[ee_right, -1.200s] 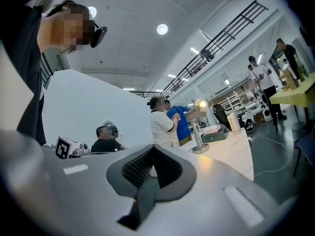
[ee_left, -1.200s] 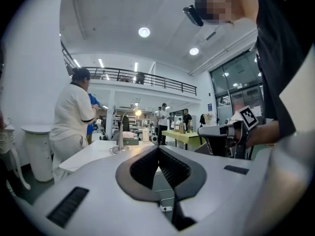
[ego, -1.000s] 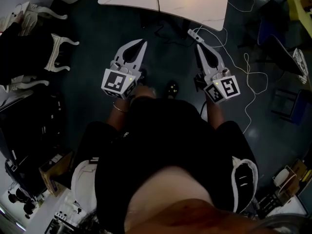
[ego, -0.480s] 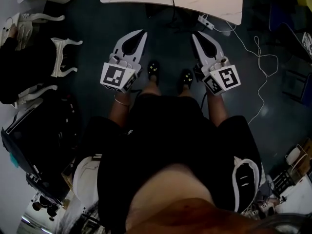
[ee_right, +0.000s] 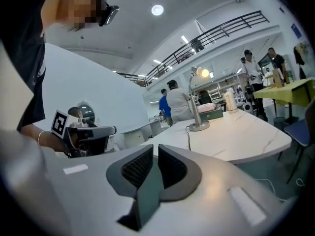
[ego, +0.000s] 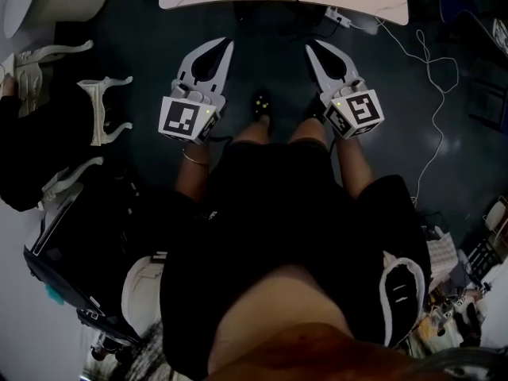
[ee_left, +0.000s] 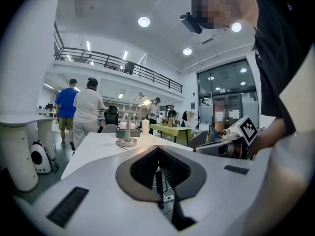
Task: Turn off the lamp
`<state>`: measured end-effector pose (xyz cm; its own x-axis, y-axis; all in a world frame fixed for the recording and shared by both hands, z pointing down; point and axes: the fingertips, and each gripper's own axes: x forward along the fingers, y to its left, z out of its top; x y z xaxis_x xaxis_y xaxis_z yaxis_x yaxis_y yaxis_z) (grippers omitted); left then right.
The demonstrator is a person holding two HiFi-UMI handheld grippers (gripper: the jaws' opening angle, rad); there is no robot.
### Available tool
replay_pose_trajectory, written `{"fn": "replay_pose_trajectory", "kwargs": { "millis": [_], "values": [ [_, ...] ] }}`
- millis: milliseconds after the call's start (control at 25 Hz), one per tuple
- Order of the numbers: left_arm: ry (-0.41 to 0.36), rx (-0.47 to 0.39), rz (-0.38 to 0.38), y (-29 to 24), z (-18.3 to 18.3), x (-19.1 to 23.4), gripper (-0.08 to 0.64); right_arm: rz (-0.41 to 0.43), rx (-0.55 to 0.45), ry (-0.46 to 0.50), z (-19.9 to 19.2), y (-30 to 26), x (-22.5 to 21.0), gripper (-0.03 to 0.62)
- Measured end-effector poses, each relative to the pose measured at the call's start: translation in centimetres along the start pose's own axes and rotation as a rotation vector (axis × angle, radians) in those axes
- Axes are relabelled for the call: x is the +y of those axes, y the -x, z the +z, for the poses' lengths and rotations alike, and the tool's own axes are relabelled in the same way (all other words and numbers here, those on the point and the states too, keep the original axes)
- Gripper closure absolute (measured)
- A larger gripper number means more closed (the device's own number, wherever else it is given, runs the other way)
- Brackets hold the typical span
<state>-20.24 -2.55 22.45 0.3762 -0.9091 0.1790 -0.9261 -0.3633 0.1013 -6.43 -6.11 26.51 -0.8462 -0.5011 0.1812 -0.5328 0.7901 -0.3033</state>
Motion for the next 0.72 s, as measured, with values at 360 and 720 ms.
{"fn": "replay_pose_trajectory", "kwargs": {
  "millis": [360, 720],
  "values": [
    [-0.005, 0.016, -0.059, -2.4, -1.5, 1.7, 0.554, -0.125, 0.018, 0.003, -2.3, -2.0, -4.2, 0.571],
    [0.031, 0.080, -0.056, -4.0, -5.9, 1.7, 0.554, -0.173, 0.155, 0.033, -6.5, -5.5, -7.6, 0.469]
  ]
}}
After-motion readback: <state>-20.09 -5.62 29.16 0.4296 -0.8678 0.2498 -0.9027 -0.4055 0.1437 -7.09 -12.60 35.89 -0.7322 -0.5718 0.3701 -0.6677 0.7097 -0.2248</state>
